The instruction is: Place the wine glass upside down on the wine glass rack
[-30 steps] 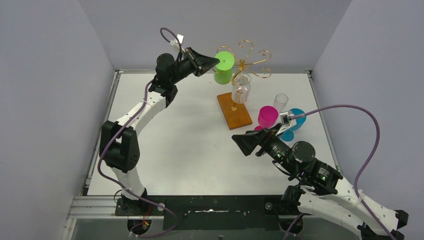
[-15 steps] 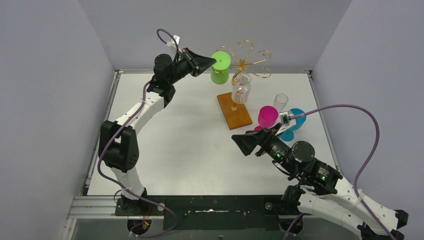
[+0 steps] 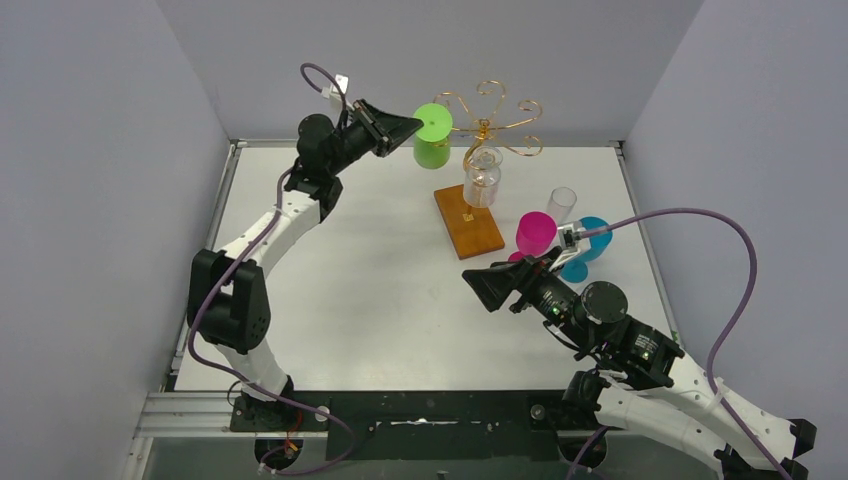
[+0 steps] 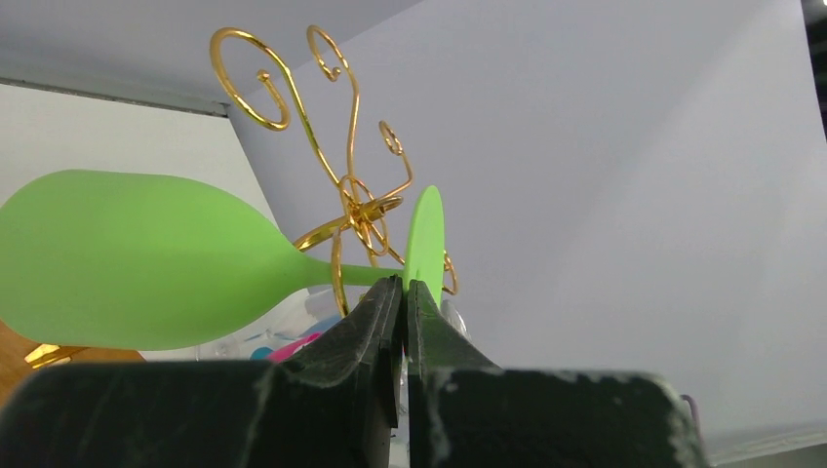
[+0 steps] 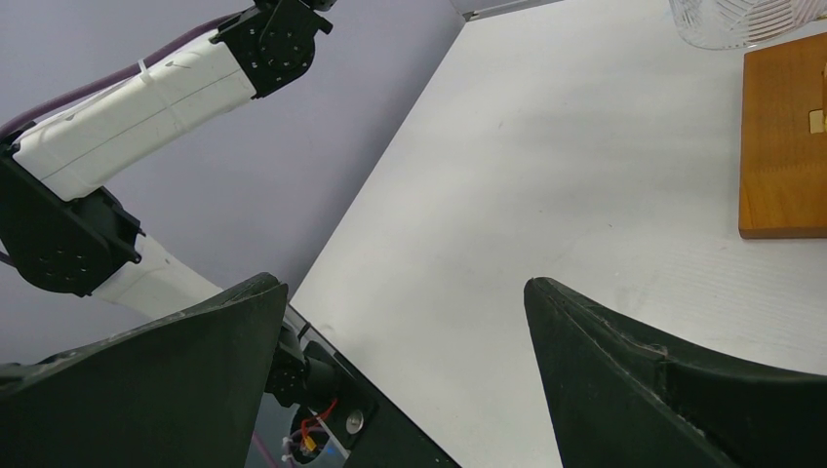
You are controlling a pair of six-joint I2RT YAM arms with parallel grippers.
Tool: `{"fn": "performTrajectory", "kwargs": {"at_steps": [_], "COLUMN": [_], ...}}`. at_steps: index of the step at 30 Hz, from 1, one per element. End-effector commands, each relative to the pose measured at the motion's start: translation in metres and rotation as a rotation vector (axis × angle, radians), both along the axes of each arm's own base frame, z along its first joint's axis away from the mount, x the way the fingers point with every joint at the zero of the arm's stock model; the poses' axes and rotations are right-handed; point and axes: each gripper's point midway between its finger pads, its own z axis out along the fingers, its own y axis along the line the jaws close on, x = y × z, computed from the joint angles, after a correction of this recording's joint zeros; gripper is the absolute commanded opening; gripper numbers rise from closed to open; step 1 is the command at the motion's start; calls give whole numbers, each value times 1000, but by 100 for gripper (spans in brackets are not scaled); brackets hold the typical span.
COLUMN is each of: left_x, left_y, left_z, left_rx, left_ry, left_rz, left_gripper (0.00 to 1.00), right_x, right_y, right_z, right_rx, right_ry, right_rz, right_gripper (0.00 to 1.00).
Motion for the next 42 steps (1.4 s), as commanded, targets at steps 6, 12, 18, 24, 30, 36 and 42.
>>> {"fn": "performTrajectory", "kwargs": {"at_steps": [6,12,18,24,30,36,42], "left_x": [-24,-28,-33,-37,-43,-51,-55], "left_y": [8,8,5,2,-6,-11,-12], "left_z": [42,33,24,17,13,10,8], "left_rx": [-59,-50,-40,-41,-32,-10,24], "left_ry": [-128,-112,-99,-85,-77,-71,-80], "left_rz": [-27,-35,-62,-93,-157,-207,-211], "left_gripper": [0,0,1,7,17,28,33], "right_x": [0,0,2,8,10,11,13], "right_y": [-3,-4,-7,-16,-19,-22,-35], "right_z": [26,26,23,20,15,12,5], "right_rx": [48,46,38,40,13,-16,-36], "right_ry": [-38,-37,-28,9,37,60,87], "right_rz": [-14,-20,-34,-99,-120,-138,-193], "right_gripper": [98,98,98,98,98,97,98]}}
